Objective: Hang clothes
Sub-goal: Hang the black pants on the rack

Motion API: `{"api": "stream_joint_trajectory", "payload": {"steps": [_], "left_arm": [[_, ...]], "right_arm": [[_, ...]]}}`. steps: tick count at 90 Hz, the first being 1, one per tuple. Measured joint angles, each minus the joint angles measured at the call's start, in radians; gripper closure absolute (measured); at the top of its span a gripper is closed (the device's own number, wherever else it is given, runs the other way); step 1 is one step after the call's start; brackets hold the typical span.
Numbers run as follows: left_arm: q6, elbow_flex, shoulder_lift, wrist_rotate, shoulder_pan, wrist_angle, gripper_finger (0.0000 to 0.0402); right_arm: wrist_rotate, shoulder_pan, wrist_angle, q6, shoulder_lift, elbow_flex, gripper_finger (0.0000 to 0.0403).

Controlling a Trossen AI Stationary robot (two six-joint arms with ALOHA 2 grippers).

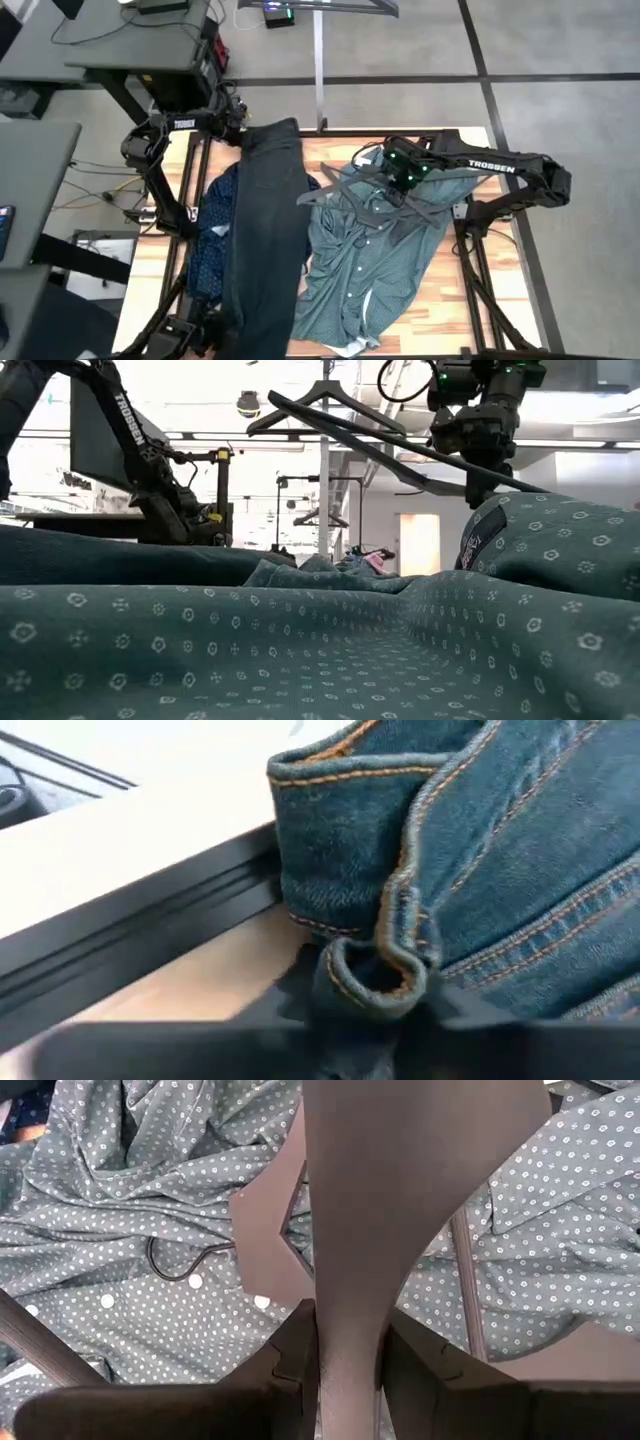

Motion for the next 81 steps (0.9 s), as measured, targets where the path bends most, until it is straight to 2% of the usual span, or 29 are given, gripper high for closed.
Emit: {"api": "stream_joint_trajectory", "payload": {"steps": [11, 24, 38, 51, 65, 75, 81], "left_arm": [[0.018, 0.009, -0.054, -0.016, -0.003, -0.043, 0.0374], [0.056, 0.078, -0.233, -0.02, -0.026, -0.169, 0.0374], [0.083, 0.183, -0.421, -0.005, -0.074, -0.303, 0.0374], [0.081, 0.283, -0.523, 0.01, -0.133, -0.411, 0.0374], [0.045, 0.375, -0.58, 0.096, -0.197, -0.487, 0.0374], [0.012, 0.431, -0.613, 0.213, -0.247, -0.472, 0.0374], [-0.026, 0.46, -0.621, 0.25, -0.288, -0.447, 0.0374]], "right_arm": [[0.0, -0.002, 0.0, 0.0, 0.0, 0.0, 0.0337], [0.042, -0.019, -0.007, 0.001, 0.0, 0.001, 0.0337], [0.215, -0.038, -0.009, -0.017, -0.001, 0.018, 0.0337], [0.358, -0.067, 0.003, -0.067, -0.001, 0.018, 0.0337], [0.454, -0.13, 0.012, -0.096, 0.0, 0.018, 0.0337], [0.47, -0.184, 0.107, -0.121, -0.001, 0.007, 0.0337], [0.472, -0.213, 0.168, -0.148, 0.009, -0.002, 0.0337]]}}
